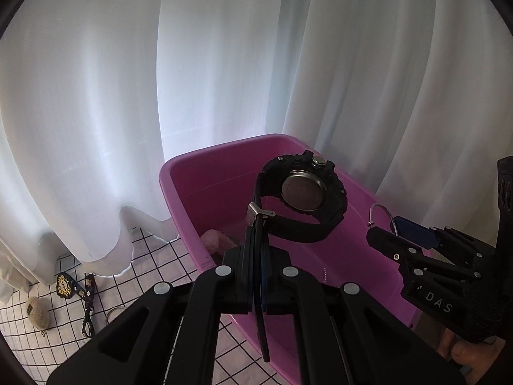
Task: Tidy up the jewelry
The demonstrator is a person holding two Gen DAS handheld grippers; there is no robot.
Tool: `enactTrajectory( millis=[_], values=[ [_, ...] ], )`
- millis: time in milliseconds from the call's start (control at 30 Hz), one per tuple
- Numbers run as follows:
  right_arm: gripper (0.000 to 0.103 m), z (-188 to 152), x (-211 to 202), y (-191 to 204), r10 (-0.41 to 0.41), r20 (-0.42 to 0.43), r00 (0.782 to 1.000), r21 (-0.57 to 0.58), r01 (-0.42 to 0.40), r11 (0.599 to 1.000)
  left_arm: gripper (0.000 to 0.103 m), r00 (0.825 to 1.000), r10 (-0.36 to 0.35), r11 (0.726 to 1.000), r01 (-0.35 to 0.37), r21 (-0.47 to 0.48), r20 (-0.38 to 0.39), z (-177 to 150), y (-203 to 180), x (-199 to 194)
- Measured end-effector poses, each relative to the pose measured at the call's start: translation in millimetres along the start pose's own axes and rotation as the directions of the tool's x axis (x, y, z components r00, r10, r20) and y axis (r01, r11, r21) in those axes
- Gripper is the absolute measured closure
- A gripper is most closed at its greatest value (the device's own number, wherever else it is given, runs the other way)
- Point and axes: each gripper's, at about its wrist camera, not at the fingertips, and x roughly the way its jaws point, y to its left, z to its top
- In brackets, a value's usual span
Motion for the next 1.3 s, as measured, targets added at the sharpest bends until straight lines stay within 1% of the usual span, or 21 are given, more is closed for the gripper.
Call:
enactTrajectory(
  millis=[133,233,367,433,467,500,533,567,600,633,700,767,967,1067,1133,1200,1233,1300],
  values=[
    [0.062,5,13,-9,-0.012,-0.042,0.999,0.013,0.012,1.0,0.1,0.997,0.017,1.0,-0.019,-0.021,-0.074,3,-4,24],
    [0.061,8,22,-13,-0.013,-0.067,0.998,0.022,0.015,1.0,0.099,0.99,0.022,0.999,-0.026,-0.027,-0.142,5,-8,37],
    [0.061,9,32,-20,-0.016,-0.101,0.995,0.033,0.019,0.999,0.096,0.983,0.035,0.999,-0.038,-0.013,-0.182,4,-14,47],
    [0.061,9,34,-22,-0.024,-0.102,0.995,0.037,0.028,0.999,0.09,0.981,0.033,0.999,-0.037,-0.016,-0.193,4,-15,50],
    [0.061,9,33,-23,-0.027,-0.098,0.995,0.036,0.031,0.999,0.089,0.98,0.034,0.999,-0.038,-0.015,-0.194,5,-16,50],
    [0.057,10,33,-23,-0.03,-0.09,0.995,0.036,0.033,0.999,0.085,0.981,0.037,0.999,-0.039,-0.011,-0.19,5,-17,50],
    [0.051,11,32,-23,-0.033,-0.085,0.996,0.038,0.036,0.999,0.075,0.983,0.046,0.999,-0.047,-0.005,-0.179,6,-18,48],
    [0.048,12,30,-24,-0.032,-0.08,0.996,0.039,0.035,0.999,0.067,0.984,0.06,0.998,-0.061,0.003,-0.169,8,-17,47],
    [0.043,12,29,-24,-0.033,-0.073,0.997,0.04,0.036,0.999,0.045,0.985,0.072,0.997,-0.072,0.006,-0.159,9,-17,45],
    [0.042,13,27,-24,-0.036,-0.068,0.997,0.042,0.039,0.998,0.031,0.986,0.08,0.997,-0.081,0.004,-0.144,10,-17,42],
    [0.042,14,26,-25,-0.033,-0.069,0.997,0.045,0.037,0.998,0.03,0.989,0.085,0.996,-0.086,-0.001,-0.122,12,-15,37],
    [0.042,14,31,-25,-0.035,-0.073,0.997,0.047,0.038,0.998,0.03,0.987,0.095,0.995,-0.096,-0.003,-0.126,13,-14,36],
    [0.042,13,26,-19,-0.027,-0.073,0.997,0.039,0.03,0.999,0.029,0.985,0.112,0.992,-0.118,-0.04,-0.132,15,-3,27],
    [0.037,14,26,-14,-0.023,-0.066,0.998,0.035,0.026,0.999,0.022,0.984,0.132,0.989,-0.139,-0.053,-0.117,14,3,17],
    [0.037,14,24,-9,-0.013,-0.059,0.998,0.025,0.015,1.0,0.012,0.983,0.156,0.984,-0.163,-0.065,-0.097,14,7,8],
    [0.035,14,19,-3,-0.008,-0.048,0.999,0.009,0.008,1.0,0.009,0.98,0.182,0.979,-0.189,-0.082,-0.081,14,13,-2],
    [0.033,13,16,1,-0.007,-0.041,0.999,0.002,0.007,1.0,0.008,0.978,0.193,0.976,-0.2,-0.088,-0.079,14,16,-6],
    [0.032,13,12,8,-0.001,-0.031,1.0,-0.006,0.001,1.0,0.007,0.973,0.218,0.969,-0.226,-0.1,-0.08,14,23,-14]
  ],
)
